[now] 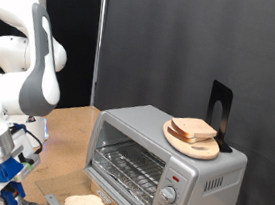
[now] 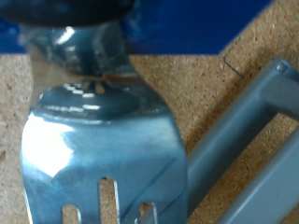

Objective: Make a piece of toast with the oven

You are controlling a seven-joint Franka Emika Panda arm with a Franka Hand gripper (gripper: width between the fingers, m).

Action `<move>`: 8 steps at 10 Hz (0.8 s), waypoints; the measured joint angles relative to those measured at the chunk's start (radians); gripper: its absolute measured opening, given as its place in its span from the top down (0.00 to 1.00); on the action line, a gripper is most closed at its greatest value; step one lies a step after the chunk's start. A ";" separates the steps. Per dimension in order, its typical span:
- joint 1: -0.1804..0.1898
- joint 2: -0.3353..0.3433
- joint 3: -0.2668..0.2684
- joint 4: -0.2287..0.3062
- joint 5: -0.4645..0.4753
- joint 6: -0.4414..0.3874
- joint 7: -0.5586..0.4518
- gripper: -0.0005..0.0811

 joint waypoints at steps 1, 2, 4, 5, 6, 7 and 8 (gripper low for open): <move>0.000 0.001 0.006 0.000 0.000 0.003 0.002 0.51; 0.000 0.003 0.010 0.000 0.000 0.006 0.002 0.51; 0.002 0.008 0.011 -0.003 -0.005 0.023 0.002 0.51; 0.003 0.011 0.011 -0.007 -0.012 0.039 0.002 0.51; 0.003 0.017 0.011 -0.009 -0.015 0.051 0.001 0.51; 0.003 0.024 0.011 -0.010 -0.015 0.058 0.000 0.51; 0.003 0.027 0.013 -0.010 -0.014 0.059 -0.002 0.51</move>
